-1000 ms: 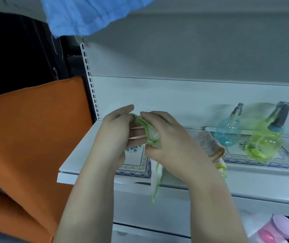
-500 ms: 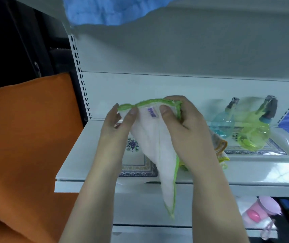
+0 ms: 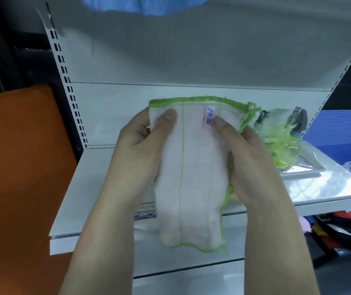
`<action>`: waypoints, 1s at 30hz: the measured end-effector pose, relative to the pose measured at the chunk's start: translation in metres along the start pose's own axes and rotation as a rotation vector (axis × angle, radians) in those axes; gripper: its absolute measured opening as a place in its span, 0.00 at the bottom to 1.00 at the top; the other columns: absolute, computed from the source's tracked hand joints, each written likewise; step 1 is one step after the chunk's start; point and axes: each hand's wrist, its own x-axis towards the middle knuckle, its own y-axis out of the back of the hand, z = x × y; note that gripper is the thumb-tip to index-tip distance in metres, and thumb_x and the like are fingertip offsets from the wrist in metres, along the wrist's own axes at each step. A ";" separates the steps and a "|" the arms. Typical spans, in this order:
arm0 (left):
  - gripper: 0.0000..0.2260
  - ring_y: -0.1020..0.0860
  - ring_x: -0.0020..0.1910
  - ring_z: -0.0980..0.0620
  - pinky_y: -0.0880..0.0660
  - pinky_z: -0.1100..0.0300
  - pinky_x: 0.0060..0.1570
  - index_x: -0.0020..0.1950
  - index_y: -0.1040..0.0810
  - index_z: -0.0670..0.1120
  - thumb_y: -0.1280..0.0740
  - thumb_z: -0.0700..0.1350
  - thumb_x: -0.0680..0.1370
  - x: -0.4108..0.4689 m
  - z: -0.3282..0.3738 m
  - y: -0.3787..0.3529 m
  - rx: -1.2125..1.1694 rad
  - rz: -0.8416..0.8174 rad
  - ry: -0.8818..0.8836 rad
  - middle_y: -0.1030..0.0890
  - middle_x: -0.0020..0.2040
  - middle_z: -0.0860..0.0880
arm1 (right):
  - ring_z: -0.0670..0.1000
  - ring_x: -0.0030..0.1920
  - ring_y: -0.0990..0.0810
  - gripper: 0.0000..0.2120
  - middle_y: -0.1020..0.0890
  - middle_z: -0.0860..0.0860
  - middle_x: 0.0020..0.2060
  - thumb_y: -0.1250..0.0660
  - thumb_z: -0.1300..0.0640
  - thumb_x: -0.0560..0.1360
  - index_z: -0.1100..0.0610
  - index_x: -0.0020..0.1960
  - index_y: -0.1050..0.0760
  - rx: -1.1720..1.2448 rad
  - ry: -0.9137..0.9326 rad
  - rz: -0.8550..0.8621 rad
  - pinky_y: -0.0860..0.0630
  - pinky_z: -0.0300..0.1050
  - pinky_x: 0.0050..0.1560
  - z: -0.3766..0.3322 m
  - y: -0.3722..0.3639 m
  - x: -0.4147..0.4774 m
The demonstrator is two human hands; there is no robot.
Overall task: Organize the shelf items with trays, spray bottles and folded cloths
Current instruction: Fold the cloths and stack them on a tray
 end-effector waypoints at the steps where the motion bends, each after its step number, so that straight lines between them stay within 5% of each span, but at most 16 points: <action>1: 0.09 0.17 0.45 0.39 0.23 0.42 0.45 0.46 0.15 0.47 0.33 0.47 0.81 0.002 0.005 0.000 0.027 -0.018 -0.020 0.15 0.48 0.38 | 0.48 0.45 0.14 0.05 0.13 0.52 0.44 0.32 0.59 0.78 0.56 0.46 0.18 0.038 0.004 -0.015 0.20 0.41 0.43 0.000 0.000 0.000; 5: 0.11 0.26 0.37 0.48 0.32 0.52 0.39 0.45 0.17 0.42 0.32 0.50 0.78 0.008 0.019 0.003 0.117 -0.034 -0.091 0.20 0.44 0.32 | 0.47 0.40 0.15 0.11 0.14 0.52 0.40 0.34 0.62 0.78 0.56 0.39 0.17 0.164 0.064 -0.030 0.21 0.38 0.39 -0.002 0.003 0.002; 8: 0.14 0.18 0.48 0.32 0.24 0.36 0.53 0.49 0.18 0.38 0.33 0.49 0.79 0.013 0.020 0.001 0.024 -0.040 0.015 0.18 0.51 0.31 | 0.47 0.44 0.14 0.09 0.13 0.51 0.44 0.31 0.54 0.72 0.57 0.48 0.18 0.151 -0.038 -0.121 0.20 0.37 0.39 -0.003 0.009 0.005; 10: 0.13 0.21 0.56 0.29 0.29 0.28 0.58 0.52 0.18 0.36 0.34 0.46 0.81 0.014 0.021 0.000 -0.058 -0.008 0.112 0.17 0.54 0.33 | 0.46 0.39 0.15 0.11 0.13 0.49 0.40 0.29 0.51 0.66 0.56 0.44 0.15 0.033 -0.116 -0.216 0.22 0.35 0.31 0.002 0.015 0.006; 12: 0.12 0.20 0.55 0.32 0.27 0.31 0.57 0.52 0.17 0.35 0.35 0.44 0.82 0.018 0.018 -0.001 -0.066 0.033 0.158 0.16 0.53 0.34 | 0.45 0.39 0.15 0.04 0.13 0.49 0.40 0.26 0.56 0.66 0.53 0.39 0.13 -0.072 -0.105 -0.305 0.23 0.34 0.32 0.009 0.020 0.008; 15: 0.12 0.17 0.45 0.38 0.20 0.40 0.48 0.47 0.17 0.36 0.34 0.44 0.81 0.024 0.014 -0.001 0.000 0.131 0.181 0.15 0.48 0.36 | 0.49 0.48 0.14 0.09 0.13 0.52 0.47 0.27 0.57 0.64 0.53 0.44 0.13 -0.155 -0.114 -0.371 0.20 0.37 0.41 0.017 0.024 0.015; 19: 0.11 0.21 0.31 0.51 0.25 0.61 0.33 0.40 0.20 0.42 0.33 0.44 0.81 0.027 0.009 -0.001 0.033 0.271 0.194 0.18 0.33 0.47 | 0.48 0.51 0.15 0.13 0.13 0.49 0.49 0.29 0.59 0.67 0.53 0.50 0.18 -0.190 -0.166 -0.466 0.19 0.39 0.47 0.023 0.028 0.021; 22: 0.10 0.15 0.45 0.50 0.18 0.57 0.44 0.59 0.18 0.44 0.33 0.46 0.81 0.027 0.001 0.004 -0.010 0.345 0.230 0.14 0.50 0.48 | 0.49 0.55 0.16 0.16 0.14 0.50 0.53 0.30 0.61 0.69 0.53 0.56 0.20 -0.161 -0.179 -0.476 0.20 0.42 0.52 0.028 0.028 0.023; 24: 0.25 0.19 0.57 0.55 0.22 0.54 0.57 0.75 0.32 0.59 0.32 0.51 0.79 0.027 -0.007 0.010 0.033 0.357 0.279 0.23 0.66 0.57 | 0.50 0.58 0.17 0.25 0.16 0.51 0.57 0.28 0.61 0.70 0.54 0.66 0.25 -0.116 -0.161 -0.421 0.21 0.47 0.58 0.030 0.025 0.027; 27: 0.32 0.24 0.58 0.61 0.24 0.54 0.56 0.77 0.40 0.67 0.32 0.61 0.74 0.018 -0.017 0.009 0.042 0.221 0.408 0.29 0.68 0.62 | 0.46 0.63 0.21 0.39 0.24 0.46 0.68 0.25 0.58 0.72 0.44 0.77 0.40 -0.107 -0.094 -0.239 0.28 0.51 0.68 0.033 0.022 0.035; 30: 0.30 0.22 0.63 0.55 0.25 0.51 0.61 0.72 0.30 0.66 0.29 0.65 0.70 0.003 -0.030 0.008 0.080 0.012 0.444 0.23 0.68 0.58 | 0.40 0.68 0.27 0.32 0.28 0.37 0.70 0.28 0.52 0.75 0.38 0.75 0.37 -0.280 0.070 -0.107 0.31 0.44 0.70 0.041 0.021 0.039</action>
